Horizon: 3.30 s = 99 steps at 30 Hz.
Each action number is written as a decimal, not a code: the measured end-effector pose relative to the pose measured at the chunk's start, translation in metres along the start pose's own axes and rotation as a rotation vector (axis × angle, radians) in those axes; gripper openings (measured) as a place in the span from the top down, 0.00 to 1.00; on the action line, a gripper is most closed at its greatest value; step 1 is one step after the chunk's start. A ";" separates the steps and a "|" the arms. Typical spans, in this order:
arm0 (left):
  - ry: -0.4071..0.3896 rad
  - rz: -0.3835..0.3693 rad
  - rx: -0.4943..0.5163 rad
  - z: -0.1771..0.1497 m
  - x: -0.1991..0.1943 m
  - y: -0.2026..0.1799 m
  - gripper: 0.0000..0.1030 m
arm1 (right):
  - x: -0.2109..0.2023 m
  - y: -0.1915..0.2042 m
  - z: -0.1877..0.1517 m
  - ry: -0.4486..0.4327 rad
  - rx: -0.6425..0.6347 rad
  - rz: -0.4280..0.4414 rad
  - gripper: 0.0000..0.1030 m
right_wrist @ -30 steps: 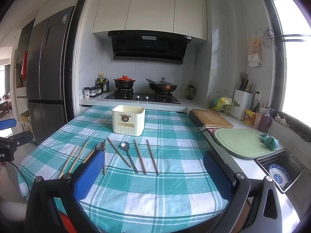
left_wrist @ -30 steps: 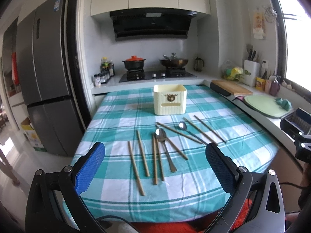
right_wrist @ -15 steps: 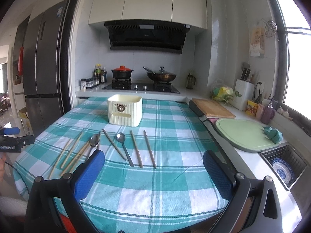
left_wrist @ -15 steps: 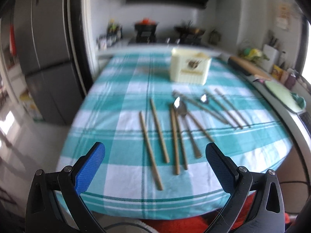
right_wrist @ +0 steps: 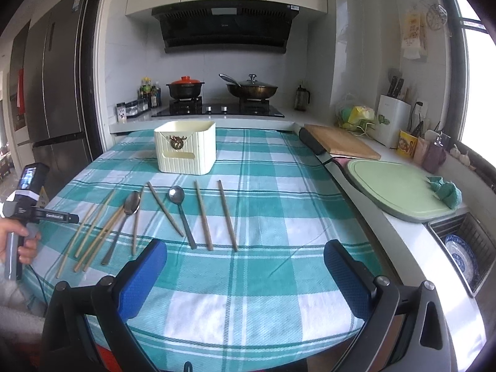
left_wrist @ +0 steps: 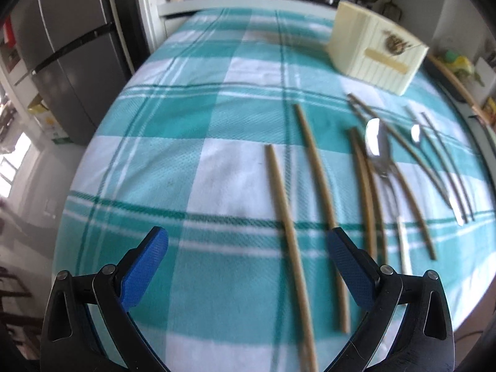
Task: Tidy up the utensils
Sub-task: 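Close the left tool on a bamboo chopstick while the right tool grasps another chopstick, then lift both chopsticks into the cream caddy and open both tools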
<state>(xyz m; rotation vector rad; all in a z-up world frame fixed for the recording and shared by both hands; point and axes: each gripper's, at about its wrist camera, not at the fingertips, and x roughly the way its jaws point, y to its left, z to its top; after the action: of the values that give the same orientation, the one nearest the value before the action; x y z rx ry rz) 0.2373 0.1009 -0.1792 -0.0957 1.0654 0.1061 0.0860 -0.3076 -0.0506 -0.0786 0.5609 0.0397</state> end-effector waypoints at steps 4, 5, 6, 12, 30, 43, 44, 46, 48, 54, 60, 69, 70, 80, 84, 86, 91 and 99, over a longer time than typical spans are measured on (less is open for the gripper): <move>0.053 0.008 0.011 0.008 0.020 0.002 0.07 | 0.023 -0.014 0.020 0.027 -0.033 0.027 0.00; 0.062 0.008 0.018 0.010 0.024 0.002 0.07 | 0.035 -0.018 0.026 0.053 -0.047 0.041 0.00; 0.058 0.010 0.022 0.011 0.024 0.001 0.07 | 0.047 -0.019 0.031 0.080 -0.064 0.053 0.00; 0.090 0.004 0.052 0.015 0.028 0.000 0.05 | 0.147 -0.009 0.043 0.286 -0.225 0.132 0.01; 0.167 -0.063 0.134 0.052 0.031 -0.027 0.92 | 0.319 0.022 0.066 0.620 -0.100 0.304 0.47; 0.137 -0.151 0.155 0.099 0.060 -0.029 0.96 | 0.400 0.046 0.099 0.635 -0.114 0.237 0.82; 0.131 -0.150 0.160 0.102 0.061 -0.030 0.96 | 0.404 0.046 0.102 0.634 -0.109 0.226 0.91; 0.116 -0.153 0.160 0.110 0.062 -0.032 0.96 | 0.408 0.043 0.108 0.638 -0.075 0.237 0.94; 0.089 -0.172 0.147 0.117 0.056 -0.033 0.96 | 0.400 0.036 0.118 0.599 -0.037 0.245 0.94; -0.088 -0.254 0.127 0.128 -0.009 -0.029 0.96 | 0.336 0.017 0.154 0.446 0.002 0.295 0.94; -0.224 -0.313 0.110 0.123 -0.076 -0.021 0.96 | 0.254 0.008 0.185 0.298 -0.005 0.331 0.94; -0.346 -0.374 0.106 0.134 -0.143 -0.017 0.96 | 0.181 0.015 0.222 0.099 -0.041 0.317 0.94; -0.357 -0.379 0.106 0.142 -0.148 -0.019 0.96 | 0.176 0.019 0.232 0.071 -0.046 0.315 0.94; -0.631 -0.336 0.113 0.252 -0.209 -0.070 0.96 | 0.176 0.044 0.339 -0.171 0.006 0.304 0.94; -0.738 -0.312 0.077 0.292 -0.198 -0.100 0.96 | 0.195 0.055 0.348 -0.259 0.007 0.279 0.94; -0.745 -0.298 0.064 0.305 -0.178 -0.112 0.96 | 0.217 0.062 0.344 -0.249 0.007 0.284 0.94; -0.578 -0.322 0.017 0.322 -0.093 -0.127 0.96 | 0.275 0.067 0.324 -0.128 0.011 0.297 0.94; -0.339 -0.314 0.019 0.315 -0.004 -0.133 0.96 | 0.353 0.069 0.291 0.126 0.034 0.324 0.94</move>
<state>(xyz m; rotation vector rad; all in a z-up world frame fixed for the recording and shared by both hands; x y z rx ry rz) 0.5268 0.0098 -0.0207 -0.2186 0.7024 -0.1669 0.5345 -0.2081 0.0026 0.0434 0.6958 0.3422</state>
